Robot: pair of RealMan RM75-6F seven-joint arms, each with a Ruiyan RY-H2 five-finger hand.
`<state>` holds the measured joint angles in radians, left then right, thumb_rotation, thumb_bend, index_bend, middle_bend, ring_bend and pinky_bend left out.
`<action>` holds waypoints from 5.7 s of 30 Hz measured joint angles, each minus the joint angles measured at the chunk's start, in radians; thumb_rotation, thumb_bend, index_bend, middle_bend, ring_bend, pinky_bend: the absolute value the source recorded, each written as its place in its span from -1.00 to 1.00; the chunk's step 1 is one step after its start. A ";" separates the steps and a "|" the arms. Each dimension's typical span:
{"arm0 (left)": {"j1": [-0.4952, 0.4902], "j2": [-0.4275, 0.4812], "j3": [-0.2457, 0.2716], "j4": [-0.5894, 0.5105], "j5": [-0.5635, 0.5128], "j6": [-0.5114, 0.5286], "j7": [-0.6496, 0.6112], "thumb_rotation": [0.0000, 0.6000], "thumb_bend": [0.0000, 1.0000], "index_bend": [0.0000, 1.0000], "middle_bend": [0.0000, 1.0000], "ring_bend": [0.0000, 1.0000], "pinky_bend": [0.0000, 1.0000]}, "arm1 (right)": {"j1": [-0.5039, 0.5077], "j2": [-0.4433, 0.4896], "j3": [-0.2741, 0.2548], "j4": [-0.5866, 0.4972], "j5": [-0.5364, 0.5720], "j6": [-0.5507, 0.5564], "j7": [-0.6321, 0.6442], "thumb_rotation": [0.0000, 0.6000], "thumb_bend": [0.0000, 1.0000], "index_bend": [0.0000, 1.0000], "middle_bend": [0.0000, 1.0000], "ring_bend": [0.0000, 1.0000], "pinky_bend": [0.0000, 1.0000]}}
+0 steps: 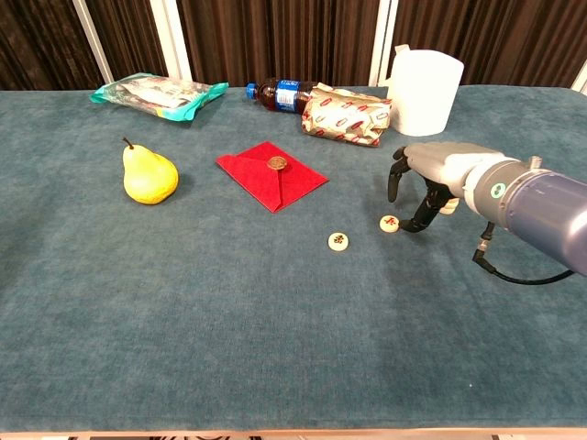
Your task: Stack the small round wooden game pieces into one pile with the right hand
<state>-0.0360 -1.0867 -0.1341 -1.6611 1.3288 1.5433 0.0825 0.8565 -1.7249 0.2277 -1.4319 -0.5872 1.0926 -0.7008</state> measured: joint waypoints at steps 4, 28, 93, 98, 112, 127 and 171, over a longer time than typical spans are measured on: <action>0.000 -0.001 0.000 0.000 0.000 0.000 0.001 1.00 -0.67 -0.78 -1.00 -1.00 -1.00 | 0.005 -0.013 0.005 0.018 0.006 -0.008 -0.004 1.00 -0.22 -0.21 -1.00 -1.00 -1.00; -0.001 -0.003 -0.003 0.002 -0.004 0.000 0.003 1.00 -0.67 -0.78 -1.00 -1.00 -1.00 | -0.005 -0.038 0.005 0.035 0.002 -0.019 0.000 1.00 -0.22 -0.07 -1.00 -1.00 -1.00; 0.000 0.000 -0.005 -0.009 -0.006 0.004 0.005 1.00 -0.67 -0.78 -1.00 -1.00 -1.00 | -0.017 0.140 0.069 -0.030 0.141 -0.068 -0.023 1.00 -0.18 0.08 -1.00 -1.00 -1.00; -0.001 -0.001 -0.004 -0.009 -0.004 0.002 0.009 1.00 -0.67 -0.78 -1.00 -1.00 -1.00 | -0.015 0.149 0.070 -0.019 0.148 -0.076 -0.013 1.00 -0.18 0.08 -1.00 -1.00 -1.00; 0.000 -0.001 -0.005 -0.008 -0.007 0.004 0.007 1.00 -0.67 -0.78 -1.00 -1.00 -1.00 | 0.003 0.145 0.067 0.029 0.199 -0.097 -0.003 1.00 -0.18 0.08 -1.00 -1.00 -1.00; -0.001 -0.002 -0.006 -0.009 -0.010 0.001 0.011 1.00 -0.67 -0.78 -1.00 -1.00 -1.00 | 0.011 0.144 0.060 0.035 0.203 -0.096 0.013 1.00 -0.18 0.01 -1.00 -1.00 -1.00; -0.001 -0.001 -0.007 -0.008 -0.011 0.000 0.007 1.00 -0.67 -0.78 -1.00 -1.00 -1.00 | 0.032 0.141 0.044 -0.023 0.178 -0.066 0.024 1.00 -0.18 -0.10 -1.00 -1.00 -1.00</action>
<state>-0.0374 -1.0875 -0.1408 -1.6694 1.3174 1.5432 0.0895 0.8887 -1.5840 0.2716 -1.4550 -0.4087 1.0270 -0.6768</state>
